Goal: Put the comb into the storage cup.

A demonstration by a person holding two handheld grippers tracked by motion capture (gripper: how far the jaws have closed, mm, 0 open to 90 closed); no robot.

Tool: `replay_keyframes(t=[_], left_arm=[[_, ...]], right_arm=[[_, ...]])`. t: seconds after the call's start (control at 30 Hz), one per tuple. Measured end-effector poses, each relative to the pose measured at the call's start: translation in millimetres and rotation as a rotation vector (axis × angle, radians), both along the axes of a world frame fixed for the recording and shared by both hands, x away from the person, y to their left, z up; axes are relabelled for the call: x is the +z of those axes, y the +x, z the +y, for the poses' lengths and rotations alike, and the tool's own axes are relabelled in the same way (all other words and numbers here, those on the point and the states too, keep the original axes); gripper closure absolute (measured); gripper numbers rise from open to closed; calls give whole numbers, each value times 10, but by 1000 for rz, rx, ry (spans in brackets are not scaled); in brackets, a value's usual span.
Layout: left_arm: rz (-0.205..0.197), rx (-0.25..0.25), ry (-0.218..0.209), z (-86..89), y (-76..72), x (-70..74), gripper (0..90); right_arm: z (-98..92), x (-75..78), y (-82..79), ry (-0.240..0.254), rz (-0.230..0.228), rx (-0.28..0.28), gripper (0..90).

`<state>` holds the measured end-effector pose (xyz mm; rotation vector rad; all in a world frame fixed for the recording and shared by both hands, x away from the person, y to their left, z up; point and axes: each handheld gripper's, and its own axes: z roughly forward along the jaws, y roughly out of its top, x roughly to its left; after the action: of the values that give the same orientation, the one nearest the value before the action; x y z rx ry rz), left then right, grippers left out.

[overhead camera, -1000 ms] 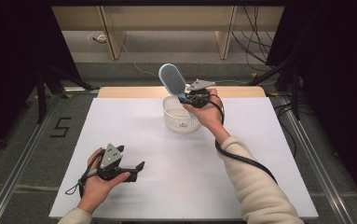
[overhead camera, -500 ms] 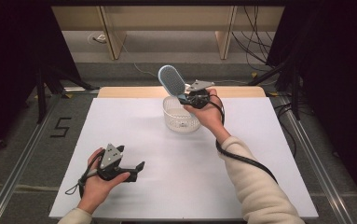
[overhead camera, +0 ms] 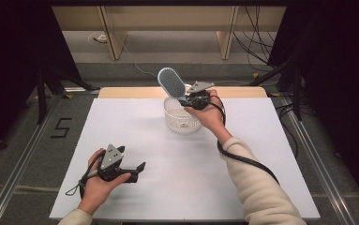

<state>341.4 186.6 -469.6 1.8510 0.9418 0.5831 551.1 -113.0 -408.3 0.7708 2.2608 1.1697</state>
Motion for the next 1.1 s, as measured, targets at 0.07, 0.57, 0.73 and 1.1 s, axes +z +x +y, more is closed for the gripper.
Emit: replay_keyframes(t=[0.07, 0.57, 0.73, 1.1], left_arm=[[0, -1, 1, 0, 0, -1, 30], [1, -1, 2, 2, -3, 0, 29], [0, -4, 5, -8, -4, 2, 29], [8, -3, 5, -7, -7, 2, 33]], right_arm=[[-4, -4, 3, -3, 1, 0, 705], [-5, -23, 42, -75, 66, 14, 577], [-77, 16, 37, -79, 97, 26, 476], [-154, 77, -59, -15, 129, 33, 286]])
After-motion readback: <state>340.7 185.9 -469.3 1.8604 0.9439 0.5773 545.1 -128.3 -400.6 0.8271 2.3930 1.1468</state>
